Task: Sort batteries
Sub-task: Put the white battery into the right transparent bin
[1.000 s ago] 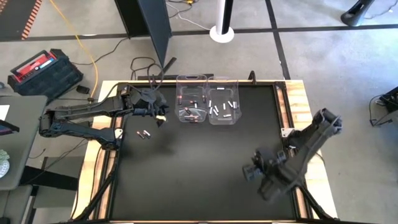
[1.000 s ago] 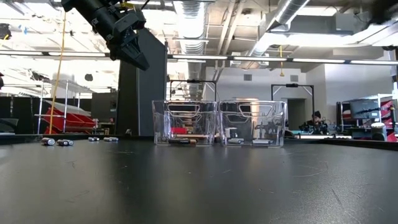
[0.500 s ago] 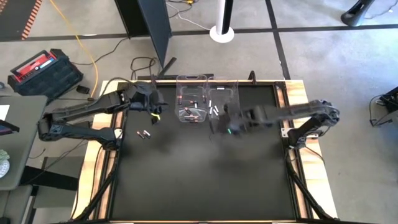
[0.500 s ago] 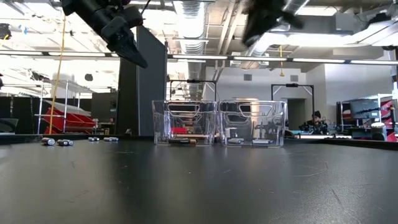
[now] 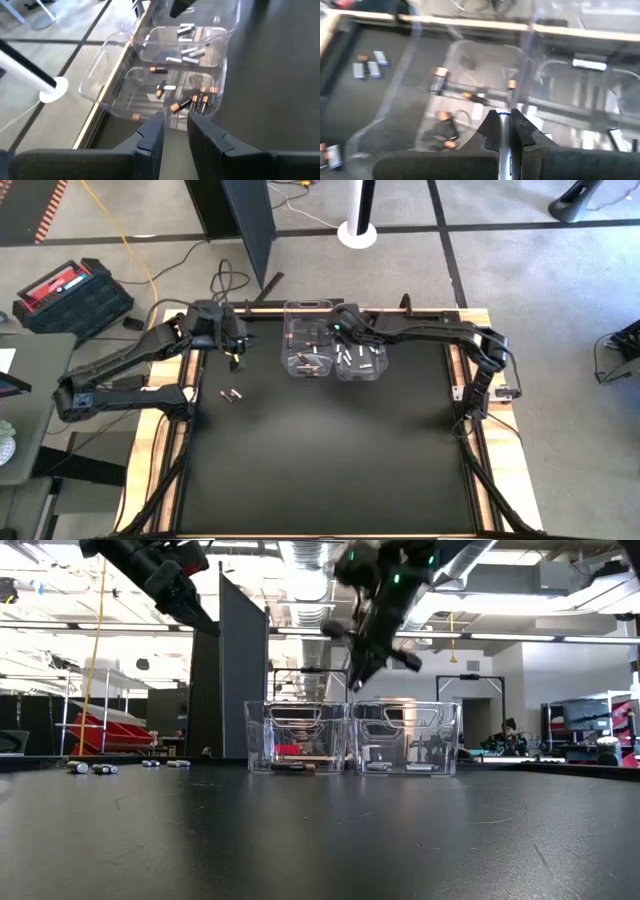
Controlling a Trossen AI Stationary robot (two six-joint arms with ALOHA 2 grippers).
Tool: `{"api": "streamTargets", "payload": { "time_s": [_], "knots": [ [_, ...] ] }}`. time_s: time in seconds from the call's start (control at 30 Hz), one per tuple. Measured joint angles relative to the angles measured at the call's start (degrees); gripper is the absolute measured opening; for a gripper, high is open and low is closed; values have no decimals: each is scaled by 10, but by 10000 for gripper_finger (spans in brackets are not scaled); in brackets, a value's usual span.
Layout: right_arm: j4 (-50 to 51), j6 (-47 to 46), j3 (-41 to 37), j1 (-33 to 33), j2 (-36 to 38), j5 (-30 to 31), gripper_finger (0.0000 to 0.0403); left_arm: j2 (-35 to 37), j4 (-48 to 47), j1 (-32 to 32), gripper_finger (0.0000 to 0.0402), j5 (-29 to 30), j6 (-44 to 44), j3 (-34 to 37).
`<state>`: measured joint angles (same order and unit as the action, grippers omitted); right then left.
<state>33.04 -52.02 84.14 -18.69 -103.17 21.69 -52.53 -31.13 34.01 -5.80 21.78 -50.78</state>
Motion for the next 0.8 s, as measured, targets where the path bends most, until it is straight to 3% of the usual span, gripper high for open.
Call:
{"api": "streamTargets", "payload": {
  "time_s": [0.37,0.8],
  "knots": [
    [29,30,0,-74,-82,-88,17,0,-8,38,82,0,-46,0],
    [85,183,0,-107,-95,-90,55,-24,20,40,82,12,-167,0]
  ]
}}
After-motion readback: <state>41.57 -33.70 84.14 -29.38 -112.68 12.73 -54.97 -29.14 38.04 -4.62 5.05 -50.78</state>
